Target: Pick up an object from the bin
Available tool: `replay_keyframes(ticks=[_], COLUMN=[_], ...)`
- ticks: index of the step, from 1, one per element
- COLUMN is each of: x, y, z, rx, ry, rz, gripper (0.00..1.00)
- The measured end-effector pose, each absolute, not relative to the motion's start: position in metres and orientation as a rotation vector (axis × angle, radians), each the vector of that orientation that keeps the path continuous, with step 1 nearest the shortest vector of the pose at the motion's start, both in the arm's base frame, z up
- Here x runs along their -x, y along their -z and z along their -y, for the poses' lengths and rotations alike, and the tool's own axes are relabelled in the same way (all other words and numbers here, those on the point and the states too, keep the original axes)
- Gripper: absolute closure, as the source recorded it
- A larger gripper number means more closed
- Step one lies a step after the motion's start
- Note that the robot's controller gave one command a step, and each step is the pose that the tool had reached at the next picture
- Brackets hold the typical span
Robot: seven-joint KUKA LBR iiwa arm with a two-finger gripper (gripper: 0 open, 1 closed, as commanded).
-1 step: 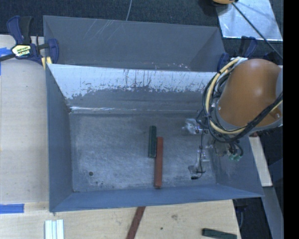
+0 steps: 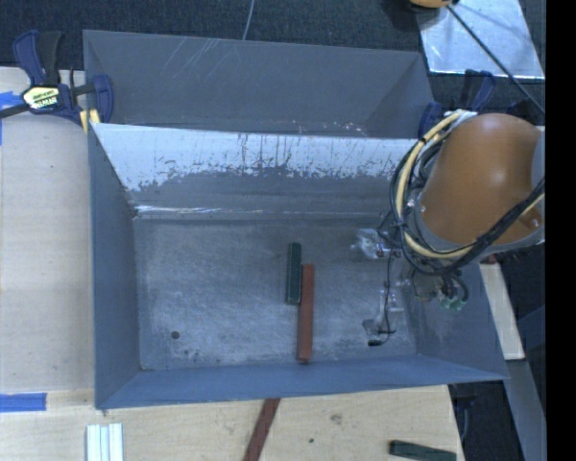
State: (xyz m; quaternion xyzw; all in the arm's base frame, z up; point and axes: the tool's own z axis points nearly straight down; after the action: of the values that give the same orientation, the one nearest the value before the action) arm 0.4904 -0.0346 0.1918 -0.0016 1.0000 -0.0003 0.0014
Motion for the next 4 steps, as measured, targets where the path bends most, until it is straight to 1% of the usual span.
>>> replay_keyframes(ticks=[1, 2, 3, 4], x=[-0.496, -0.499, -0.512, -0.520], y=[-0.164, -0.126, -0.111, -0.088], z=[0.006, -0.063, -0.089, -0.055], rx=[0.274, 0.546, 0.674, 1.170], ry=[0.006, 0.000, -0.008, 0.001], rz=[-3.120, -3.093, -3.062, -2.914], gripper=[0.00, 0.00, 0.00, 0.00])
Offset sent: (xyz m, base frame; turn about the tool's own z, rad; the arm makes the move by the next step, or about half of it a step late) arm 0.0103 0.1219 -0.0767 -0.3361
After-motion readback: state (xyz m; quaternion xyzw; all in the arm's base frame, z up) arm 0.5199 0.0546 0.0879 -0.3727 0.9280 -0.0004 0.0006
